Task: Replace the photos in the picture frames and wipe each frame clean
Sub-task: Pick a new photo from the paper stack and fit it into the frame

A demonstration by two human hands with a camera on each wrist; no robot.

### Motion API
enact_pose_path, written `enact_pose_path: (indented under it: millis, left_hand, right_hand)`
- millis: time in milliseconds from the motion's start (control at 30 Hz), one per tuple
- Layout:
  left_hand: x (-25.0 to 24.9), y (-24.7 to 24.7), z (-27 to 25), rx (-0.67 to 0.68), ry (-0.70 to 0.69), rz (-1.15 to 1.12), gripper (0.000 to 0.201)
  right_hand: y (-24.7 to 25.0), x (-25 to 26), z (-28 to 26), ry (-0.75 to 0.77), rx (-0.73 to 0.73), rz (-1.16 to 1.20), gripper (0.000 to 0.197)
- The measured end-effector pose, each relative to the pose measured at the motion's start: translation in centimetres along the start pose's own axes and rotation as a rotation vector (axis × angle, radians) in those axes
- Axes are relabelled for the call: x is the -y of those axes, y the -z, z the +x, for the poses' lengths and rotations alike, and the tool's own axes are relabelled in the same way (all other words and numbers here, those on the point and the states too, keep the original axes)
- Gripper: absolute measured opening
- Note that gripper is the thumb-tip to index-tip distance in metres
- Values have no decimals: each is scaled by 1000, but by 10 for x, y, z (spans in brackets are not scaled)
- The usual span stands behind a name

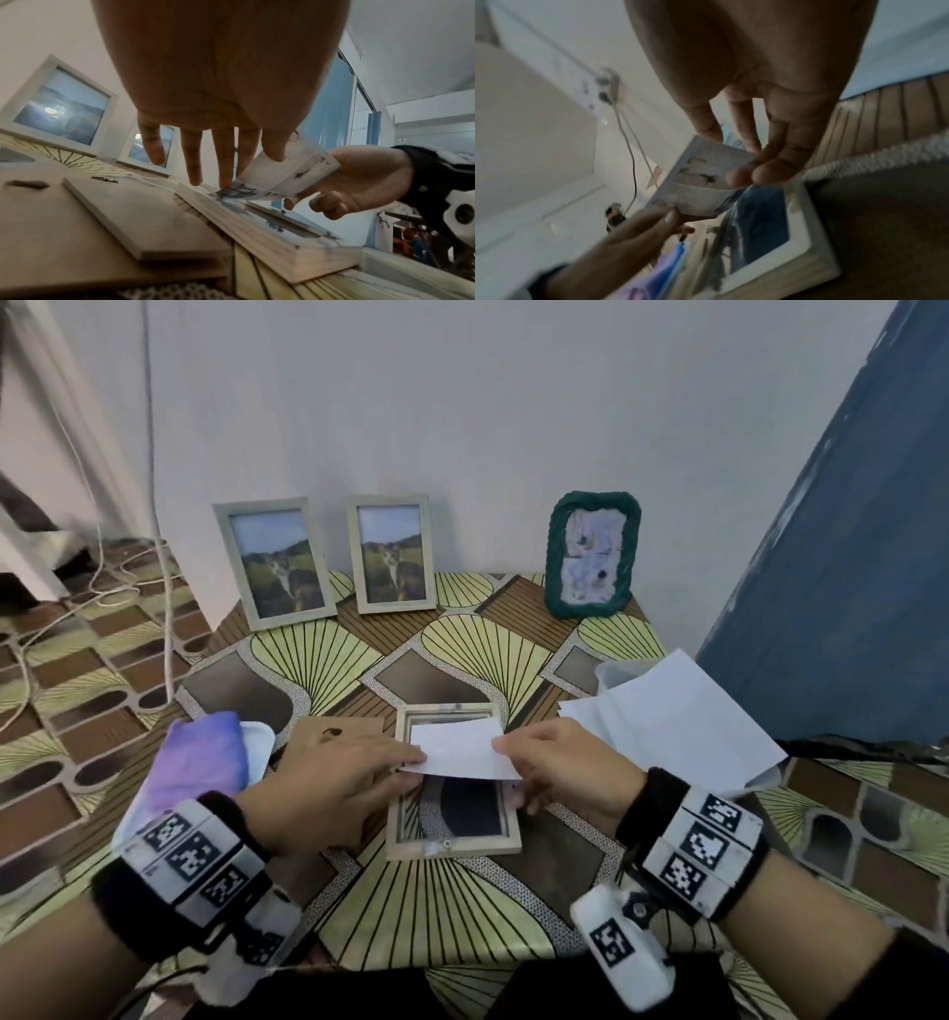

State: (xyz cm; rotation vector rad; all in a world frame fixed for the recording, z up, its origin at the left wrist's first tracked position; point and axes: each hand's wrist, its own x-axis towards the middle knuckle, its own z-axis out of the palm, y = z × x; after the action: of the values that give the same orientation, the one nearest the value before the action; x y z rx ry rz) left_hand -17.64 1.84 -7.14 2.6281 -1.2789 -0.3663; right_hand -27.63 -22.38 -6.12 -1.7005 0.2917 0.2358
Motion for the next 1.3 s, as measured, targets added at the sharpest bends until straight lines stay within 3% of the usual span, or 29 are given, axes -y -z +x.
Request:
enact_pose_path:
  millis: [67,133,267,500,800,967,1100,1300]
  left_hand:
    - [3,-2,3,34,22,73,51]
    - [5,-4,2,30,25,109,51]
    - [4,-6,-2,48,-20,178,77]
    - [4,-8,3,15,-44,254,66]
    - [5,-13,9,41,9,347,57]
    - [4,-2,7,115,18,296,81]
    - [3,2,2,186,-4,289,112]
    - [1,0,6,144,20,215,101]
  right_hand:
    - [2,-3,4,121,-85,-325,37]
    - [4,-6,7,211,-114,-552,44]
    - [3,-8,9,247,71,-825,61]
    - [-4,-8,16,245,176,-1296,63]
    - [-7,-10,15,280,146,-1406,68]
    - [-4,-9,12,223,199,-1401,103]
    - [-3,-14,12,253,187,-1399,107]
    - [-1,-15,15,259,183,-1362,99]
